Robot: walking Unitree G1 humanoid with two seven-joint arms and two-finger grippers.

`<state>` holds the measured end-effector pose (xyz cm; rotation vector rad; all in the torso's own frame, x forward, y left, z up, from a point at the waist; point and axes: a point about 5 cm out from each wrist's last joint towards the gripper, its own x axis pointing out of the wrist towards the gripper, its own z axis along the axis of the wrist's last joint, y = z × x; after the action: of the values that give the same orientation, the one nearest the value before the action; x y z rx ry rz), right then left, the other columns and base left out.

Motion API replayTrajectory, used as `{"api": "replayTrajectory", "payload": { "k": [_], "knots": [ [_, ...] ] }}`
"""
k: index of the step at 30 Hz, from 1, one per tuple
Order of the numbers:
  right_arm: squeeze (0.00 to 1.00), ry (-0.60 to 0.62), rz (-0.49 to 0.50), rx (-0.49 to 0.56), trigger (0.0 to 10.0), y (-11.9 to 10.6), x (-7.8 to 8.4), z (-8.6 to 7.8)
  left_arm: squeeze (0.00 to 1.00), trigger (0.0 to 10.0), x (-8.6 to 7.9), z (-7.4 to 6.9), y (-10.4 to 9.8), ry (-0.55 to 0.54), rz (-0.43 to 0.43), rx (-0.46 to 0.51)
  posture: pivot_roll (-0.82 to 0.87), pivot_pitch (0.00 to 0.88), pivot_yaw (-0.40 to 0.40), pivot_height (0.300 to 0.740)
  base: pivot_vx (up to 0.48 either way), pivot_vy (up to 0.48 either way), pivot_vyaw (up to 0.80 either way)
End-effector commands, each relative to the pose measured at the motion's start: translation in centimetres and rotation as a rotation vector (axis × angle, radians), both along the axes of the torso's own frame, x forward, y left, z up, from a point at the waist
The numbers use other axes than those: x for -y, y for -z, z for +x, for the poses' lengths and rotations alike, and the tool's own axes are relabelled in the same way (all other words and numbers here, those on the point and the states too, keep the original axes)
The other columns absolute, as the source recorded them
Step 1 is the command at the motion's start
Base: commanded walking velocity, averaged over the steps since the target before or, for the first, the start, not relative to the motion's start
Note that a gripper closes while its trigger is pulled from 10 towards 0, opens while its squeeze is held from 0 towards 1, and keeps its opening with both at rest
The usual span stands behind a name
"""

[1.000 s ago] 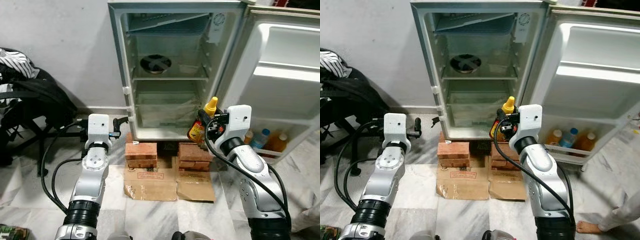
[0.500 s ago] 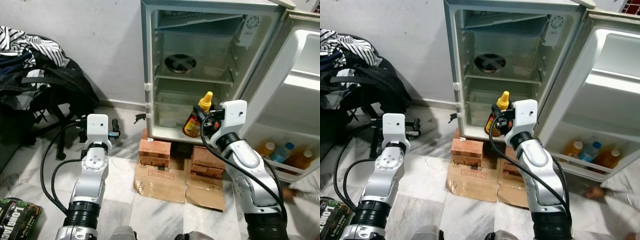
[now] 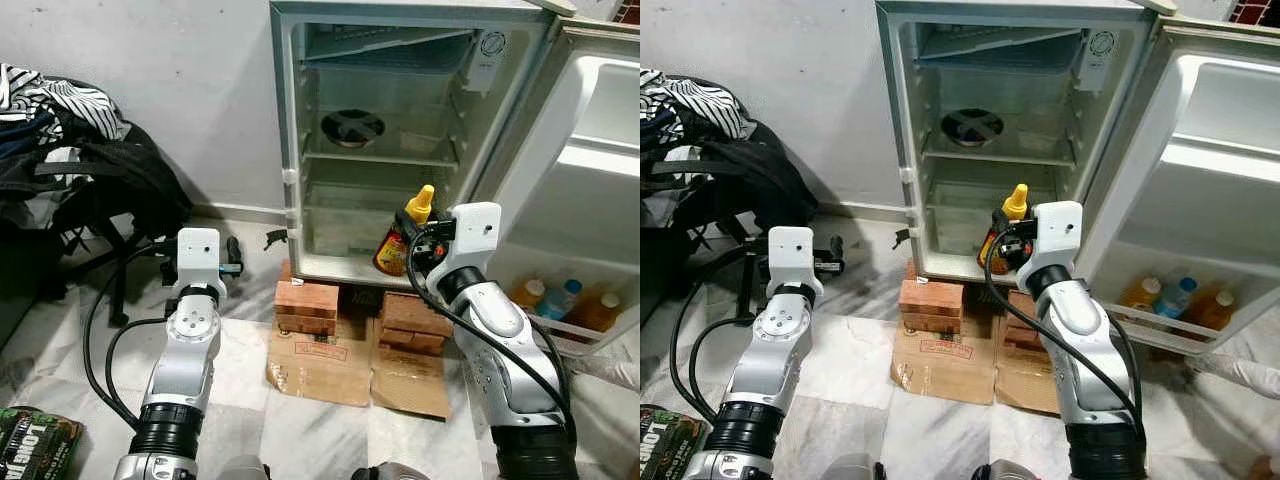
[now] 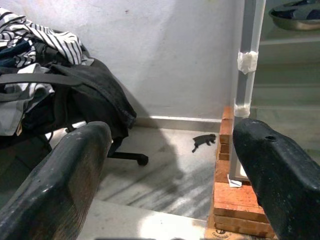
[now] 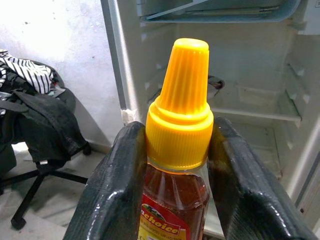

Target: Restocking fridge

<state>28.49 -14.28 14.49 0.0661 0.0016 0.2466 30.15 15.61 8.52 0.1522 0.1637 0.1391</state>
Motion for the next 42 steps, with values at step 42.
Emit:
{"api": "replayTrajectory", "payload": {
  "k": [42],
  "knots": [
    [0.0,0.105,0.008,0.035,10.0,-0.3,1.0,0.8,0.0,10.0,-0.6,-1.6,-0.9,0.013,-0.08,0.059,0.0,0.0,0.004,0.74,0.0,0.0,0.0]
  ]
}}
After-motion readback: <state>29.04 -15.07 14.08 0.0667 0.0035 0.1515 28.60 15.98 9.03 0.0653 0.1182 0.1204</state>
